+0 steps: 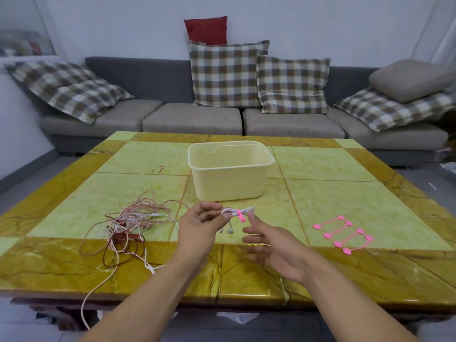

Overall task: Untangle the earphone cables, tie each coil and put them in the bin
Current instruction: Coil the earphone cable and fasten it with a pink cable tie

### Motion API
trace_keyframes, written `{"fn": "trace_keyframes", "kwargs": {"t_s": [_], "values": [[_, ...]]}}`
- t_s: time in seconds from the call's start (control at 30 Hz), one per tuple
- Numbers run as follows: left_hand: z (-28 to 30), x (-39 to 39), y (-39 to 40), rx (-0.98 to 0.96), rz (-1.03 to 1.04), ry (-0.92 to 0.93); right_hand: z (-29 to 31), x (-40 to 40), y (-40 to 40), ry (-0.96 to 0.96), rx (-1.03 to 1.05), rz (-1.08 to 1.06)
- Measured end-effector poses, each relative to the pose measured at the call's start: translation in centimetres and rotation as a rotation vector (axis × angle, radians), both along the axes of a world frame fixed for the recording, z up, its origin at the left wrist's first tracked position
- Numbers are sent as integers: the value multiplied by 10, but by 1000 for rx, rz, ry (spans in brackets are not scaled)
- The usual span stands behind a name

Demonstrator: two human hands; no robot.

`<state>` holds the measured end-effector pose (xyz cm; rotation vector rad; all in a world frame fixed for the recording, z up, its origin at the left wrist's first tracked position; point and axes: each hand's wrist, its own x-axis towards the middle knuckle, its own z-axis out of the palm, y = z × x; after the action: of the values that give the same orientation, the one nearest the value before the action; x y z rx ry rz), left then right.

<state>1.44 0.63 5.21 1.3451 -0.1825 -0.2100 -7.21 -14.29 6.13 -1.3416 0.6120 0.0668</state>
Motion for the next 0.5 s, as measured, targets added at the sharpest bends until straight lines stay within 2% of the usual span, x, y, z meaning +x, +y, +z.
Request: {"fn": "trace_keyframes", "kwargs": {"t_s": [0.13,0.23,0.37,0.5], "values": [[3,-6,-9,89,-28,-103,1,15,9,-174,22,-118],[3,-6,-16,81,-86,-111,-1,23,4,-270,-12,-242],[4,13,-28,-28,63,159,1,27,-7,-339,-20,-420],[29,52,-51,6,53,364,9,29,-2,-347,214,-451]]}}
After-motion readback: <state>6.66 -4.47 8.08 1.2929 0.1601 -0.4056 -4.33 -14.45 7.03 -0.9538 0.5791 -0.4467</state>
